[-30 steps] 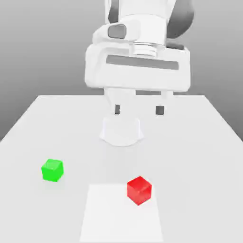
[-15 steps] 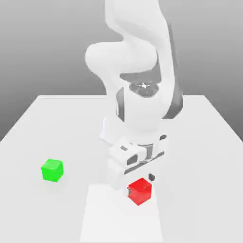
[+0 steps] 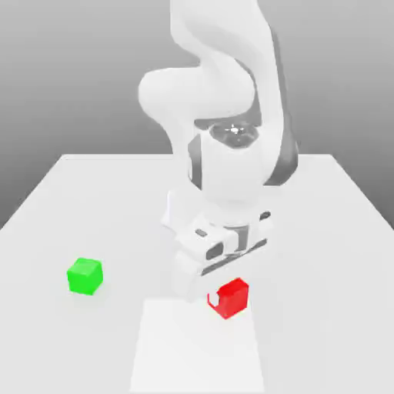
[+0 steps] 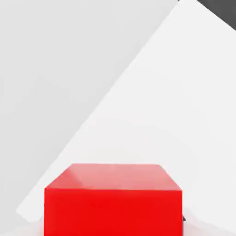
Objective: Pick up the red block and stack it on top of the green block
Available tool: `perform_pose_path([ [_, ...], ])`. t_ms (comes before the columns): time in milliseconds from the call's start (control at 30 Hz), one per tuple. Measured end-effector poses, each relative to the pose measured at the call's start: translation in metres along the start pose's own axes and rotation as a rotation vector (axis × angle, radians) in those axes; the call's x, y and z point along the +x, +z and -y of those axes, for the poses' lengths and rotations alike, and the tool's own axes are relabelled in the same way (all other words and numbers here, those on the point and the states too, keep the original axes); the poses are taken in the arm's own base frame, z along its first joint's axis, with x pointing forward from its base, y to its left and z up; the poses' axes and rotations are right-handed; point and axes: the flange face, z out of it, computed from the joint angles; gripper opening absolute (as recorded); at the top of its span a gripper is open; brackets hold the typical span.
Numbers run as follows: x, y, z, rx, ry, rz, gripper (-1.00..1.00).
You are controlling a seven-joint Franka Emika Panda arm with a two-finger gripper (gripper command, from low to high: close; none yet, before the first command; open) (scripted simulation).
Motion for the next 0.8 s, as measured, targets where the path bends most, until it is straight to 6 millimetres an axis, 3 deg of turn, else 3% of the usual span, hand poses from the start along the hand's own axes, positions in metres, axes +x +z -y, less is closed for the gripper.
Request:
perform_pose_path([
  [33, 0.000, -0.006, -0.008, -0.003, 0.014, 0.001, -1.00],
  [133, 0.005, -0.017, -0.073, -0.015, 0.147, 0.002, -1.00],
  [233, -0.003, -0.026, -0.142, -0.022, 0.287, 0.003, -1.00],
  [333, -0.026, -0.035, -0.211, -0.019, 0.440, 0.004, -1.00],
  [433, -0.062, -0.044, -0.271, -0.007, 0.592, 0.003, -1.00],
  [533, -0.074, -0.028, -0.288, -0.001, 0.637, 0.002, -1.00],
  [700, -0.076, 0.014, -0.289, 0.002, 0.644, 0.002, -1.00],
  [733, -0.075, 0.019, -0.288, 0.001, 0.639, 0.002, 1.00],
  [800, -0.073, 0.019, -0.284, 0.001, 0.626, 0.002, 1.00],
])
